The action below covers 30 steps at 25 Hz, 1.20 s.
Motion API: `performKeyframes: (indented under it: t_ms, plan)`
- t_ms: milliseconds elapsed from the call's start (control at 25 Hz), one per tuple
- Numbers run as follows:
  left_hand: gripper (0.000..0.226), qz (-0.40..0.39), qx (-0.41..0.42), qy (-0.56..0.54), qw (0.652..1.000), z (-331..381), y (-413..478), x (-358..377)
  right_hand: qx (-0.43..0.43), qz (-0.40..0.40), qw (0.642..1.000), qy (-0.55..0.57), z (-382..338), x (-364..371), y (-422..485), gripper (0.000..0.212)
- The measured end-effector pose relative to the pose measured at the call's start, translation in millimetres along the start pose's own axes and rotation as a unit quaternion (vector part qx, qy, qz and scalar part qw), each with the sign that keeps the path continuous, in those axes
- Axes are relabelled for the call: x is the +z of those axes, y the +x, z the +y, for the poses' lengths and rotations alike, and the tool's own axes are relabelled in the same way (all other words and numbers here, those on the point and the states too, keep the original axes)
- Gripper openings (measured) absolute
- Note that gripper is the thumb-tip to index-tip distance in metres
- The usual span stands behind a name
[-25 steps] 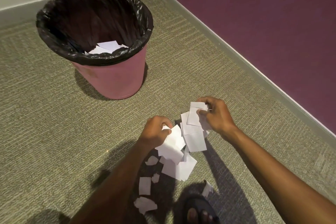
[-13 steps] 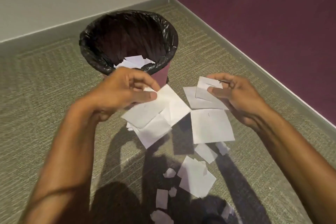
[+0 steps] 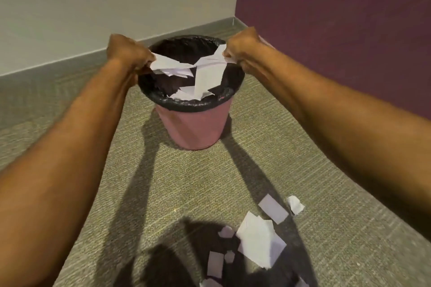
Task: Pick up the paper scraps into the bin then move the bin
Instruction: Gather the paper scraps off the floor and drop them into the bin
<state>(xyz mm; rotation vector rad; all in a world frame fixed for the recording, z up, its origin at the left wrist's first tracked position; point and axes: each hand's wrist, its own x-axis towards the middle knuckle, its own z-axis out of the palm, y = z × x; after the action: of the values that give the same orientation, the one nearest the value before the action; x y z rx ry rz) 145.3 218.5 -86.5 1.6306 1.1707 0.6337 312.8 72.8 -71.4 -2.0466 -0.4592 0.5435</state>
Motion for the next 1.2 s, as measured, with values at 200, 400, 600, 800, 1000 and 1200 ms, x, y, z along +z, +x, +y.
performKeyframes:
  t_ms: [200,400,600,800,1000,1200]
  plan:
    - [0.016,-0.033,0.018,-0.022,0.999,-11.0,5.1,17.1,-0.013,0.034,0.999,-0.014,14.0,25.7,9.3,0.015]
    - [0.024,-0.104,0.065,-0.035,0.992,-5.3,-36.4,16.3,-0.045,-0.033,0.995,0.088,13.2,22.4,-16.9,0.016]
    - [0.036,-0.423,0.029,0.011,0.906,-29.2,-115.1,26.1,-0.114,-0.183,0.975,0.049,43.3,-28.2,-64.5,0.013]
    - [0.018,-0.451,0.058,0.158,0.877,-124.4,-181.3,110.2,-0.025,-0.179,0.982,-0.049,154.7,-72.6,-110.3,0.008]
    - [0.056,-0.425,0.204,0.387,0.792,-219.1,-254.0,163.1,0.051,-0.134,0.959,-0.246,291.9,-76.8,-141.0,0.007]
    - [0.104,-0.438,0.22,0.497,0.716,-251.5,-295.6,174.8,0.063,-0.157,0.876,-0.452,355.6,-71.0,-164.2,0.054]
